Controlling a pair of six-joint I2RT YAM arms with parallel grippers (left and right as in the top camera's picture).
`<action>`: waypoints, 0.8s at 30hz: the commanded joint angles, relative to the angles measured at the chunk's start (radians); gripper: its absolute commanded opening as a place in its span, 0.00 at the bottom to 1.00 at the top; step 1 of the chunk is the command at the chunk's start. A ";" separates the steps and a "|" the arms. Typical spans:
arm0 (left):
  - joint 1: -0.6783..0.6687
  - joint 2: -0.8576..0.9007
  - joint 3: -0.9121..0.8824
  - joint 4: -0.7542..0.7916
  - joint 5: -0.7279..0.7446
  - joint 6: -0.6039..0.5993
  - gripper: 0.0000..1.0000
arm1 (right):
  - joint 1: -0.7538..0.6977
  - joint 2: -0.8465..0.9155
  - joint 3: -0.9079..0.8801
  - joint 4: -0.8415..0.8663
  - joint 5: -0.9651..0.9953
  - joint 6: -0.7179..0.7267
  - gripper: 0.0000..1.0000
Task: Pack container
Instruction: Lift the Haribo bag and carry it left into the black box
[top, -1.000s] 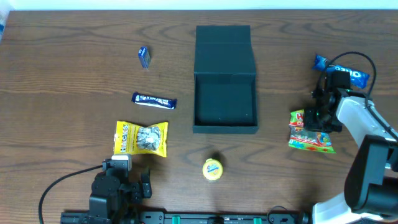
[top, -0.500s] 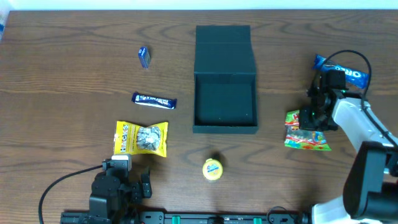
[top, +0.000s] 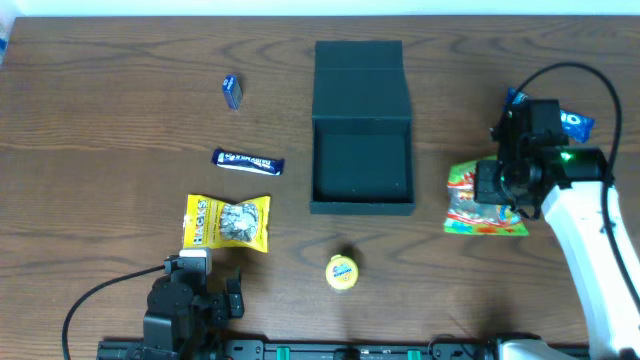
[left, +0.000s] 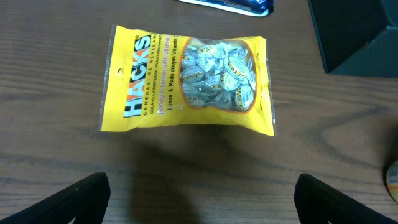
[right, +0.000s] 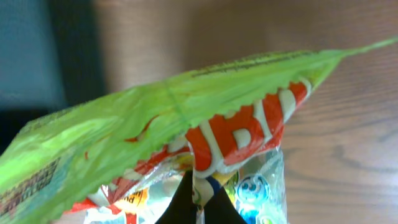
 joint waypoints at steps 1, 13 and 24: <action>0.006 -0.006 -0.019 -0.049 -0.026 -0.001 0.96 | 0.097 -0.012 0.113 -0.045 -0.005 0.166 0.01; 0.006 -0.006 -0.019 -0.049 -0.026 -0.001 0.96 | 0.340 0.230 0.444 -0.117 -0.136 0.341 0.01; 0.006 -0.006 -0.019 -0.049 -0.026 -0.001 0.96 | 0.352 0.487 0.555 -0.110 -0.140 0.349 0.01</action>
